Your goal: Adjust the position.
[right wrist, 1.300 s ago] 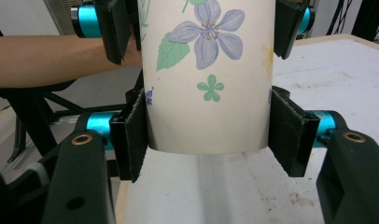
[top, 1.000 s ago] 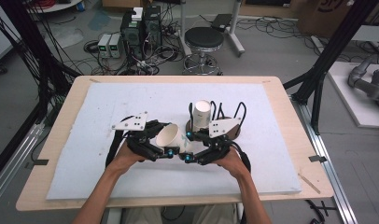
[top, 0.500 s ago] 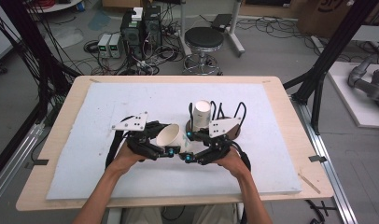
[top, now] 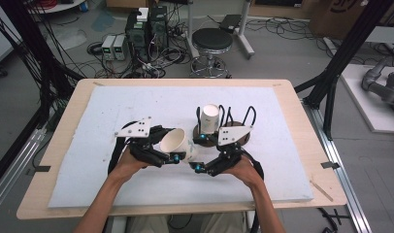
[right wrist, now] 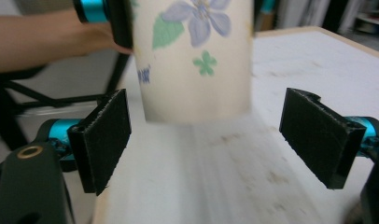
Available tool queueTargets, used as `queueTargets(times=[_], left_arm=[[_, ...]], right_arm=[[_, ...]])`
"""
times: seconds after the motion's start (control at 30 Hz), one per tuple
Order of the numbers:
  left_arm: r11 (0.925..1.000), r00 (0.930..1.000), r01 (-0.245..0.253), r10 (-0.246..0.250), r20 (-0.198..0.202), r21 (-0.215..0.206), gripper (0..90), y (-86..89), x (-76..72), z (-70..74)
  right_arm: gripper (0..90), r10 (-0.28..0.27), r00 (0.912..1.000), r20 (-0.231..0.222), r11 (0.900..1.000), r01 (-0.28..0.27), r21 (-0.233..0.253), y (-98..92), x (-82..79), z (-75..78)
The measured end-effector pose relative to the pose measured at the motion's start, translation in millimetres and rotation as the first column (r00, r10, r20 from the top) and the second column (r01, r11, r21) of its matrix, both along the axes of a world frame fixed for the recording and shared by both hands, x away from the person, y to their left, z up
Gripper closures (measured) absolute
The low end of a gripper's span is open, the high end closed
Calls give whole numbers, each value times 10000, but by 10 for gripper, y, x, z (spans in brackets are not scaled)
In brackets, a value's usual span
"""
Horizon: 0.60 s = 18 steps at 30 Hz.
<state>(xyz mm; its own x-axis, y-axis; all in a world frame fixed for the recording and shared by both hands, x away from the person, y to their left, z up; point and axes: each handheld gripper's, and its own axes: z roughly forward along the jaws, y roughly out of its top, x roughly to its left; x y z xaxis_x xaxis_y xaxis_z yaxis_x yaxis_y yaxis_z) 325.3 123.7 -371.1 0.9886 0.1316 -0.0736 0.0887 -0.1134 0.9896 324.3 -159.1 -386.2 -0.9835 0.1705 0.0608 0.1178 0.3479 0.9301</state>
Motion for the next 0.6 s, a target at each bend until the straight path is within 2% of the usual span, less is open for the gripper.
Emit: queueTargets(times=[0.03, 0.07, 0.1, 0.13, 0.17, 0.27, 0.3, 0.33, 0.37, 0.4, 0.43, 0.5, 0.53, 0.57, 0.6], left_arm=[[10000, 10000, 0, 0, 0, 0, 318, 0, 0, 0], [9995, 9998, -174, 173, 27, 251, 318, 19, -1, 8], [9995, 9998, -174, 173, 27, 251, 317, 19, -1, 8], [9965, 9989, -458, 449, 137, 703, 315, 38, 3, 14], [9965, 9989, -458, 449, 137, 703, 314, 38, 3, 14], [9917, 9966, -829, 826, 71, 985, 314, 76, 12, 20], [9917, 9966, -829, 826, 71, 985, 313, 76, 12, 20], [9875, 9940, -1095, 1096, 57, 1135, 314, 87, 11, 27], [9875, 9940, -1095, 1096, 57, 1135, 314, 87, 11, 27], [9813, 9913, -1312, 1311, 99, 1407, 314, 98, 7, 42], [9813, 9913, -1312, 1311, 99, 1407, 314, 98, 7, 42], [9751, 9883, -1523, 1521, 142, 1614, 314, 103, -1, 56], [9656, 9851, -1713, 1704, 216, 1954, 314, 113, 0, 74], [9656, 9851, -1713, 1704, 216, 1954, 314, 113, 0, 74], [9552, 9805, -1955, 1953, 229, 2222, 314, 118, 2, 89]], right_arm=[[170, 0, 10000, 0, 10000, 0, 0, 0, 0, 0], [170, -449, 9990, 53, 9989, 449, -90, -70, -14, -13], [170, -449, 9990, 53, 9989, 449, -90, -70, -14, -13], [169, -947, 9954, 161, 9954, 949, -122, -150, -34, -27], [169, -947, 9954, 161, 9954, 949, -122, -150, -34, -27], [170, -1656, 9861, 138, 9862, 1657, -43, -331, -64, -65], [170, -1656, 9861, 138, 9862, 1657, -43, -331, -64, -65], [170, -2017, 9792, 199, 9793, 2020, -128, -409, -89, -84], [170, -2017, 9792, 199, 9793, 2020, -128, -409, -89, -84], [170, -2376, 9711, 224, 9709, 2381, -253, -479, -109, -106], [170, -2376, 9711, 224, 9709, 2381, -253, -479, -109, -106], [170, -2887, 9572, 203, 9570, 2891, -240, -584, -138, -157], [170, -3066, 9517, 169, 9515, 3069, -224, -615, -152, -174], [170, -3229, 9462, 208, 9460, 3234, -229, -642, -159, -193], [170, -3433, 9390, 225, 9386, 3439, -290, -668, -168, -210]])
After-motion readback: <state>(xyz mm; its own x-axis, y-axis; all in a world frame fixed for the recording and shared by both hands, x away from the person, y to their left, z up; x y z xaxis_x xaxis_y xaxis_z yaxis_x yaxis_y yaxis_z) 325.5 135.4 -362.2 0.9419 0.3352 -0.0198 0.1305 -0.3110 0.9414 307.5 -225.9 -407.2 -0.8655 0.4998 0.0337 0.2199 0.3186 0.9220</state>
